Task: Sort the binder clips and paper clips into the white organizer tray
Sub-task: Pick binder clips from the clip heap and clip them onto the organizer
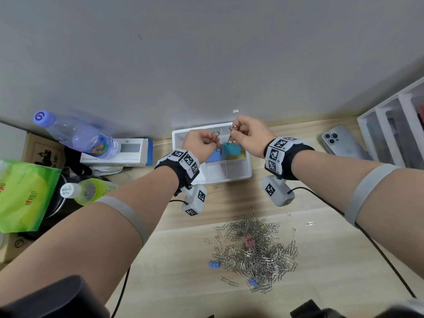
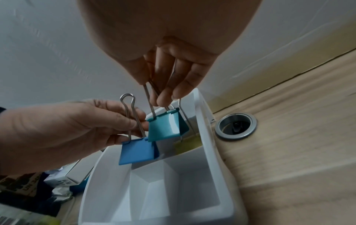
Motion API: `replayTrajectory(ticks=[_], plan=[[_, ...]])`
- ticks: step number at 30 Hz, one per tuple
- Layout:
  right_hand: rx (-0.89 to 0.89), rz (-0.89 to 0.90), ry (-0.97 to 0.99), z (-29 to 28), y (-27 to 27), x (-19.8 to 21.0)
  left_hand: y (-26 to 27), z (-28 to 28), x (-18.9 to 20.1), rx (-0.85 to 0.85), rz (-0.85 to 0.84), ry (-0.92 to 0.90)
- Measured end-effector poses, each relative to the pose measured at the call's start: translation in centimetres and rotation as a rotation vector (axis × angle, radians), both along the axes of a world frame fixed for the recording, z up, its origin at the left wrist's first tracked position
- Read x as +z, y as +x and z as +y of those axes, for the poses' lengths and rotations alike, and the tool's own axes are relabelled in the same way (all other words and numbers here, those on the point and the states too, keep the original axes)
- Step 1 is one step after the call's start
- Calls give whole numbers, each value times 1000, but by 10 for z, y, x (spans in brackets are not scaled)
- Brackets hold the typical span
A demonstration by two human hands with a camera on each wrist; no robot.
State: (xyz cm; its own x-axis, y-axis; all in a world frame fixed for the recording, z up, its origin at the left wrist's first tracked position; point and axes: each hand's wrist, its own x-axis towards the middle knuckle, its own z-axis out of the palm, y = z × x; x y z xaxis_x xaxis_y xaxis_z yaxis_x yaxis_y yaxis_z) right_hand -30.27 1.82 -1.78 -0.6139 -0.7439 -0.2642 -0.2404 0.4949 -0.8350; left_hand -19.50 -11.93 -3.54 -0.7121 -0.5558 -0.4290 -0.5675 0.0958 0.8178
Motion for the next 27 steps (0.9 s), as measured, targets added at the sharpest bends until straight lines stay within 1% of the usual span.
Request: replayTrajectory(ticks=[4,9,12,15,20,24,27], plan=[[-18,28,-16,-2,1,1,4,0,-3,-85,-21,-57],[-116,26,-50,-6,-3,4,5,-2,-1,-69,9,-53],[-151,28,-78,-6,-8,4,7,-4,-2,-135,-3,-135],[-124,24,-63,-7,-7,6,7,-5,-4,-135,-12,-161],[-96,49,-43,-8,-3,4,3,-8,-3,-22,-42,-181],[-14,115,-18,-7,-1,3,5,-12,-3,-39,-48,-245],[102,143,30,-7,1,1,6,-12,-3,-64,-51,-233]])
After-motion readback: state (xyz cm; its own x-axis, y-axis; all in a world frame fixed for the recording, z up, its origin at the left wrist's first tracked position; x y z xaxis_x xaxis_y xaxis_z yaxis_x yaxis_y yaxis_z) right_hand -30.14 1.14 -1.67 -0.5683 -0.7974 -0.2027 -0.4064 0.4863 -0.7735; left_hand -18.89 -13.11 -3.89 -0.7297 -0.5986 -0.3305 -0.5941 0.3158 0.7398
